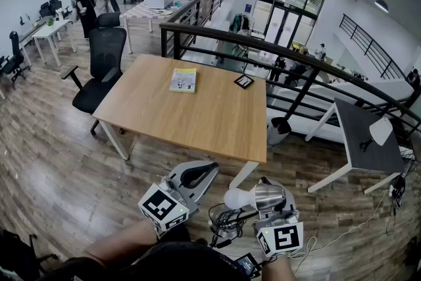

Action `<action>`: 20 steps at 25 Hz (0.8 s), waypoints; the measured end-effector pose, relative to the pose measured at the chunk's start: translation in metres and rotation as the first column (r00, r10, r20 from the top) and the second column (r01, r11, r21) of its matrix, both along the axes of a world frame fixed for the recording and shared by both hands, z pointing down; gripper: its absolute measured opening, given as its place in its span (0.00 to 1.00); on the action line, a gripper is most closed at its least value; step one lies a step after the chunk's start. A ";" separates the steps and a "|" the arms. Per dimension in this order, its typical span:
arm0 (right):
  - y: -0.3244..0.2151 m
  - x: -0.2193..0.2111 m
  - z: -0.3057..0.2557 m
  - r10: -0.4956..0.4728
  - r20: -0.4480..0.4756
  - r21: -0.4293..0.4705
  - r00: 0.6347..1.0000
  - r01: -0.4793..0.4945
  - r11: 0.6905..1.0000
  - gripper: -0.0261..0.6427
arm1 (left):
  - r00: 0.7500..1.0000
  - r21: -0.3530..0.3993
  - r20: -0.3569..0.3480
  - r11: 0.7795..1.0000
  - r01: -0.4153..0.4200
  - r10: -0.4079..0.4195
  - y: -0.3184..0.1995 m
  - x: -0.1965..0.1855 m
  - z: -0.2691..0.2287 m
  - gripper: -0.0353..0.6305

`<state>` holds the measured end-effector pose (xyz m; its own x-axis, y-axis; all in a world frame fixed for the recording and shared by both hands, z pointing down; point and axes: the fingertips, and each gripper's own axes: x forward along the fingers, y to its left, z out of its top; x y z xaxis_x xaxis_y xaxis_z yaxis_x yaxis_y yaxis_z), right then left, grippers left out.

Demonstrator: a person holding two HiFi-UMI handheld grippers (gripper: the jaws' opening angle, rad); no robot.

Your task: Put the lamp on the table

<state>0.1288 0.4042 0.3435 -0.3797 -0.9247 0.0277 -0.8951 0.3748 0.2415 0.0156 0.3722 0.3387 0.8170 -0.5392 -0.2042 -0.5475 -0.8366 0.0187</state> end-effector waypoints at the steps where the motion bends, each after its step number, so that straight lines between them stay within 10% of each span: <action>1: 0.001 0.000 0.000 0.001 0.001 0.000 1.000 -0.001 1.000 0.06 | 1.000 0.000 0.000 1.000 -0.001 0.001 0.001 0.000 0.000 0.07; 20: -0.036 -0.003 0.013 0.001 -0.011 -0.004 1.000 -0.002 1.000 0.06 | 1.000 -0.012 -0.003 1.000 -0.021 0.021 -0.026 0.014 0.006 0.06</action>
